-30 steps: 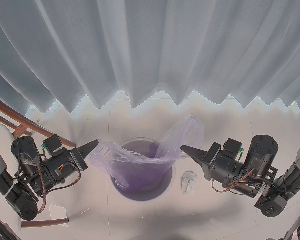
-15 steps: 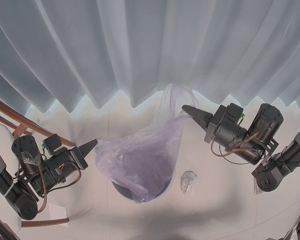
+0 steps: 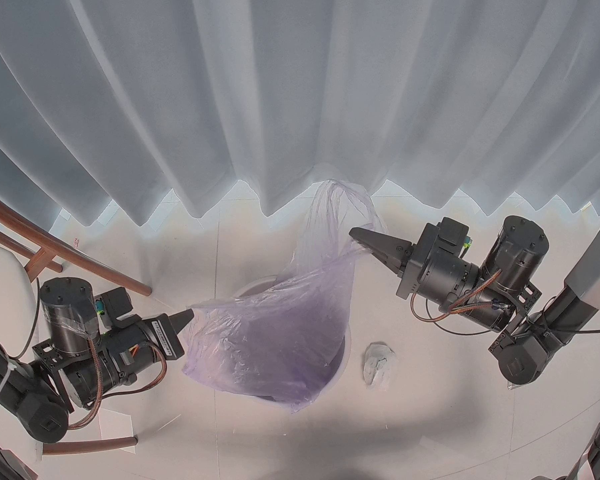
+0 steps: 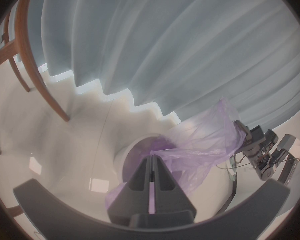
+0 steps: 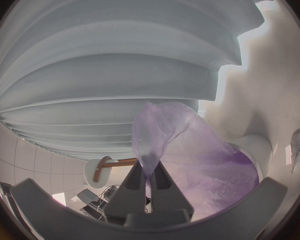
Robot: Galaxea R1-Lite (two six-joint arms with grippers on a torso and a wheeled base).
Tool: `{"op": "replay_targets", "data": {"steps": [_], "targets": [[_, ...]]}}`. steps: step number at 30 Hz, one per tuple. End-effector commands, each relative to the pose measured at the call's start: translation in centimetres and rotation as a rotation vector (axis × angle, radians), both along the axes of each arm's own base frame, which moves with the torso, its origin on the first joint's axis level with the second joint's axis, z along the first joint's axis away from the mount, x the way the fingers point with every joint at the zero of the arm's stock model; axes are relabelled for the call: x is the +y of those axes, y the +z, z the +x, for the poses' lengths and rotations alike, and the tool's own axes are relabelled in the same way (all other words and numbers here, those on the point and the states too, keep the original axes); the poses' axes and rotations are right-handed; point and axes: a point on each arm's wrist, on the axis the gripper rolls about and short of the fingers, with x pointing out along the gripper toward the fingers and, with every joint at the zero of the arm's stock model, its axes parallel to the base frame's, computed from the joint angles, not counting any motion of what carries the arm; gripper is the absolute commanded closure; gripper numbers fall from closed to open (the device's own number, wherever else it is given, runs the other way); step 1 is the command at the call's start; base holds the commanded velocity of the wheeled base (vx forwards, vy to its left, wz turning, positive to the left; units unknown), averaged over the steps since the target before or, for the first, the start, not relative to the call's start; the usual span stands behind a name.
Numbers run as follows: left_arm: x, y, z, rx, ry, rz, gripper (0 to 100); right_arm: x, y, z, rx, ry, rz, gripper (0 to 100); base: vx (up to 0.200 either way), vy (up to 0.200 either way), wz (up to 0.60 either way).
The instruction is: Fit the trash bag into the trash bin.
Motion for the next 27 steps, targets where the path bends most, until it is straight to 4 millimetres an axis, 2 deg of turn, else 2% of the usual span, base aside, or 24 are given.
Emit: {"op": "replay_targets", "data": {"steps": [1,2,5,8,9,13,15,18,27], "targets": [[-0.4,2.6,-1.5,-0.039,0.012,0.024,100,-0.5,-1.3,-0.4,0.032,-0.003,-0.013,100,0.0,0.0,0.0],[-0.7,3.3,-2.0,-0.007,0.03,0.056,100,-0.7,-1.5,-0.7,0.02,-0.003,-0.006,100,0.0,0.0,0.0],[-1.0,3.2,-2.5,0.048,0.03,0.093,100,-0.8,-1.5,-0.8,0.012,-0.002,0.003,100,0.0,0.0,0.0],[-1.6,2.6,-3.0,0.097,0.004,0.119,100,-0.5,-2.5,-0.4,0.051,0.006,-0.004,100,0.0,0.0,0.0],[-1.8,2.3,-3.1,0.116,0.002,0.105,100,-0.2,-3.5,0.0,0.073,0.007,-0.017,100,0.0,0.0,0.0],[-2.6,0.9,-2.4,0.202,0.008,0.072,100,0.3,-5.2,1.0,0.104,-0.002,-0.032,100,0.0,0.0,0.0],[-2.7,0.5,-2.1,0.218,0.018,0.074,100,0.3,-5.4,1.1,0.108,-0.007,-0.034,100,0.0,0.0,0.0],[-2.6,-0.8,-1.1,0.259,0.053,0.1,100,-1.1,-5.5,1.9,0.121,-0.047,-0.029,100,0.0,0.0,0.0],[-2.5,0.1,-0.9,0.209,0.059,0.069,100,-1.3,-5.6,1.9,0.141,-0.048,-0.019,100,0.0,0.0,0.0]]}}
